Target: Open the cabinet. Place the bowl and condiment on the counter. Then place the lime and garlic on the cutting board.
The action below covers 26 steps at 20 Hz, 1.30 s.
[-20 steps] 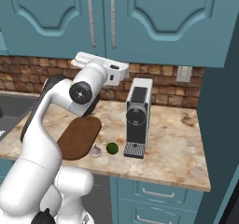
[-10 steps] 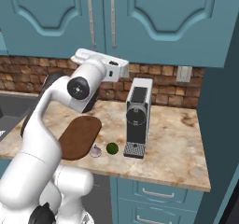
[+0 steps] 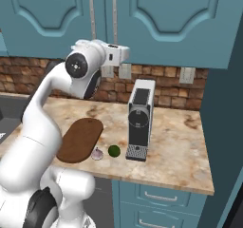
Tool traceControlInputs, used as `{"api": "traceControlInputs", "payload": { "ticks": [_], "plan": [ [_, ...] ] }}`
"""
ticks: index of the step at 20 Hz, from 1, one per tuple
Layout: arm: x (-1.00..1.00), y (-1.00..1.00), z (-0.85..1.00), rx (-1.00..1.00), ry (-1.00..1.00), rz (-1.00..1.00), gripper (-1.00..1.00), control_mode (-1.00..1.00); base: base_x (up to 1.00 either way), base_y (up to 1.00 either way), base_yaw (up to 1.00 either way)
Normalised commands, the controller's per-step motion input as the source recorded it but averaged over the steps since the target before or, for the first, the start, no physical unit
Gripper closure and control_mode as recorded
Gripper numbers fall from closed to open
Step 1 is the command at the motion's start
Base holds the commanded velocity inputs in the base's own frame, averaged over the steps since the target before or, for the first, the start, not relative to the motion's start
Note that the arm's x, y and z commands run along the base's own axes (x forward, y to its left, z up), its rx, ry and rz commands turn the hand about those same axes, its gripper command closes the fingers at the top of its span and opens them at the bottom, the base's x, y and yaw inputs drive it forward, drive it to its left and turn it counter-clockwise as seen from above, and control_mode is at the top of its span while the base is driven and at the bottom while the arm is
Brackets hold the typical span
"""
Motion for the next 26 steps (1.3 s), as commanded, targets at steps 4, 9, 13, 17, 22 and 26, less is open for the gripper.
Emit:
{"api": "traceControlInputs", "payload": {
  "ticks": [4,9,13,17,22,26],
  "plan": [
    [0.16,0.05,0.31,-0.06,0.03,0.0,-1.0,-1.0,0.0,0.0,0.0],
    [0.26,0.0,0.25,-0.02,0.08,0.0,-1.0,-1.0,0.0,0.0,0.0],
    [0.28,-0.01,0.27,0.0,0.07,0.0,-1.0,-1.0,0.0,0.0,0.0],
    [0.34,-0.09,0.05,-0.02,0.02,0.0,-1.0,-1.0,0.0,0.0,0.0],
    [0.34,-0.07,0.0,-0.03,0.0,0.0,-1.0,-1.0,0.0,0.0,0.0],
    [0.29,0.0,0.05,-0.03,0.0,0.0,-1.0,-1.0,0.0,0.0,0.0]
  ]
}}
